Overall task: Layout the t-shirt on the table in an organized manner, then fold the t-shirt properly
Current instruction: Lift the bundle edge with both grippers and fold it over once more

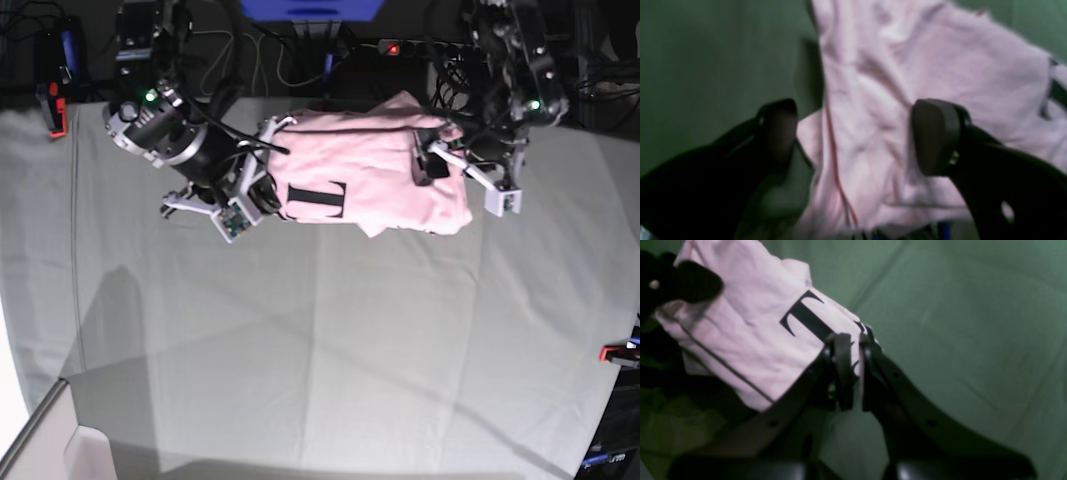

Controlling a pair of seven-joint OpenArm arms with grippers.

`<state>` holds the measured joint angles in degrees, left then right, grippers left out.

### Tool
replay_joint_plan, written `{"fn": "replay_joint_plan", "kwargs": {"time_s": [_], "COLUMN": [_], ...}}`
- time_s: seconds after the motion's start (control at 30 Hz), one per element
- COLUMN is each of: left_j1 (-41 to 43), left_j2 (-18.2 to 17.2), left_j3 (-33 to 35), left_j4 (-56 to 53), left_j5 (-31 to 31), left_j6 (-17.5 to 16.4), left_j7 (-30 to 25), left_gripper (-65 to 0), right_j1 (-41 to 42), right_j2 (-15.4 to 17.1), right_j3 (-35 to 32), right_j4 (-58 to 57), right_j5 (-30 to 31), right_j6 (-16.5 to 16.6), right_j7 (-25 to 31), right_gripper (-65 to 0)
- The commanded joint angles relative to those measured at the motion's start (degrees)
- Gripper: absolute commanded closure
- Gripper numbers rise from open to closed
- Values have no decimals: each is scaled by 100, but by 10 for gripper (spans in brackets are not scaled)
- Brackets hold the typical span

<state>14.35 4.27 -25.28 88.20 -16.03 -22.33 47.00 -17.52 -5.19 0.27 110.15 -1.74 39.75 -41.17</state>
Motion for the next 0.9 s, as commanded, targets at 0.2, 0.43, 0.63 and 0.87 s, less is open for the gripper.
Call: {"fn": "replay_joint_plan", "kwargs": {"time_s": [0.2, 0.43, 0.63, 0.87], "left_j1": [-94, -42, 11, -296], "left_j2": [-19, -36, -177, -388], "left_j3": [660, 879, 862, 1099], "left_j4": [-306, -315, -315, -315], "left_j5": [-80, -80, -80, -63], "left_j6": [-49, -49, -57, -57], "left_j7": [-81, -28, -81, -19], "left_gripper": [-526, -375, -125, -1], "right_j1": [24, 33, 77, 95], "right_j2": [-4, 5, 66, 128], "right_j3": [-5, 3, 285, 944], "right_j4": [110, 110, 119, 146], "right_j5": [64, 64, 64, 64], "right_j6": [25, 25, 25, 25], "right_j7": [121, 121, 121, 148], "right_gripper": [-31, -31, -31, -31]}}
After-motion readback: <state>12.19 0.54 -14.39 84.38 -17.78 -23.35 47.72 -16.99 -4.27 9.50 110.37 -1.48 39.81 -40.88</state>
